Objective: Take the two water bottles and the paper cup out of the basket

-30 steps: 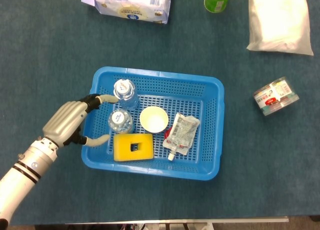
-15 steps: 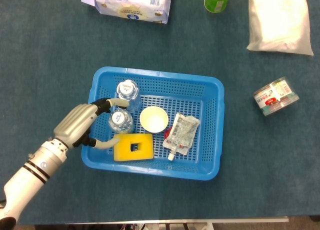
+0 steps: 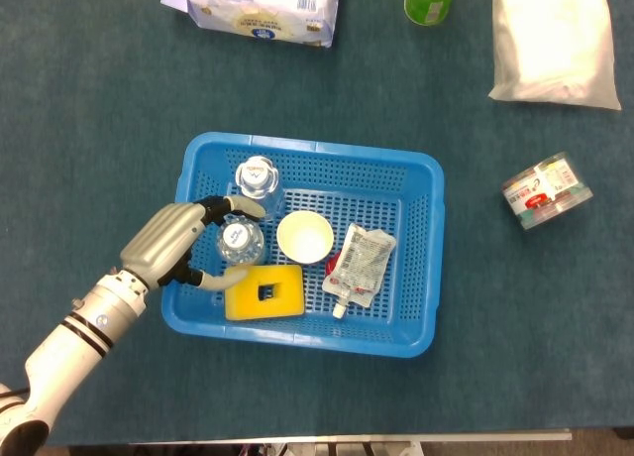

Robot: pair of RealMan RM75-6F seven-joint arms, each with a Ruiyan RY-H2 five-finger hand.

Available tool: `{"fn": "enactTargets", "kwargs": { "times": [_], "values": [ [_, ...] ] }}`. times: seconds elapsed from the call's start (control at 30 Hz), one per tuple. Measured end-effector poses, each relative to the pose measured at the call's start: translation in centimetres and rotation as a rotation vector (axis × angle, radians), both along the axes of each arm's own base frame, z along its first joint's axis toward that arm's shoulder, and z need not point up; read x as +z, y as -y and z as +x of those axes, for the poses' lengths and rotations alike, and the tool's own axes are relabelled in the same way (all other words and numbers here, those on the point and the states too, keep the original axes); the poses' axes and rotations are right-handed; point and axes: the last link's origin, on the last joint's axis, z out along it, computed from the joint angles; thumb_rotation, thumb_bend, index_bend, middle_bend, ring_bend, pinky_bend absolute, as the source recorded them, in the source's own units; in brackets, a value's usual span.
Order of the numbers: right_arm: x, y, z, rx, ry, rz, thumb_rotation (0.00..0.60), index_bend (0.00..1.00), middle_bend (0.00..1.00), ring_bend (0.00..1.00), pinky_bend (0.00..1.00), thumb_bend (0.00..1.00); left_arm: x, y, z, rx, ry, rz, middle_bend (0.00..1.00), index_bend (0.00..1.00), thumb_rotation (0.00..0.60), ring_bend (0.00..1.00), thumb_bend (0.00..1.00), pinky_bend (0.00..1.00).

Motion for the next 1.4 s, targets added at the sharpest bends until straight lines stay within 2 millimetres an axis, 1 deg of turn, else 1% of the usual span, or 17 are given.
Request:
{"fn": "enactTargets", "kwargs": {
  "times": [0.1,0.17,0.33,0.53,0.67,0.8,0.9,1.1,1.4],
  "values": [
    [0.0,0.0,0.0,-0.002,0.0,-0.001,0.6,0.34,0.41,0.35,0.41,0.12,-0.3,-0.1,0.0,0.001,0.0,-0.004,0.33,0.29,0.6,0.28,0.23,0.36],
    [0.1,0.0,0.0,-0.003,0.0,-0.004,0.6,0.34,0.41,0.35,0.41,0.12,-0.4,-0.2,0.0,0.0,-0.001,0.002,0.36,0.32,0.6,0.3,0.23,0.39],
    [0.1,0.0,0.0,-0.002,0.002,-0.006,0.6,0.34,0.41,0.35,0.41,0.12,-0.7,-0.5,-0.2,0.005,-0.001,0.012,0.38,0.36,0.6,0.34,0.23,0.44],
    [0.0,0.1,0.0,0.0,0.005,-0.005,0.6,0.34,0.41,0.35,0.41,0.12,-0.7,-0.6,-0.3,-0.005,-0.016,0.038,0.49,0.48,0.6,0.46,0.23,0.56],
    [0.0,0.2,0.0,-0.001,0.006,-0.006,0.6,0.34,0.41,0.35,0.41,0.12,-0.7,-0.7,-0.2,-0.005,-0.014,0.039,0.5,0.51,0.6,0.47,0.23,0.58],
    [0.0,0.3,0.0,0.0,0.007,-0.008,0.6,0.34,0.41,0.35,0.41,0.12,-0.1,-0.7,0.2,-0.015,-0.007,0.042,0.5,0.51,0.6,0.47,0.23,0.58],
    [-0.1,0.4,0.1,0.001,0.007,-0.008,0.6,0.34,0.41,0.35,0.41,0.12,0.7,-0.7,0.5,-0.024,0.0,0.045,0.5,0.51,0.6,0.47,0.23,0.58],
    [-0.2,0.6,0.2,0.006,0.01,-0.007,0.6,0.34,0.41,0.35,0.41,0.12,3.0,-0.7,1.1,-0.027,0.021,0.056,0.5,0.51,0.6,0.47,0.23,0.58],
    [-0.4,0.6,0.3,0.012,0.015,-0.005,0.6,0.34,0.41,0.35,0.41,0.12,8.0,-1.3,1.6,0.027,0.077,0.081,0.5,0.5,0.6,0.47,0.23,0.58]
  ]
}}
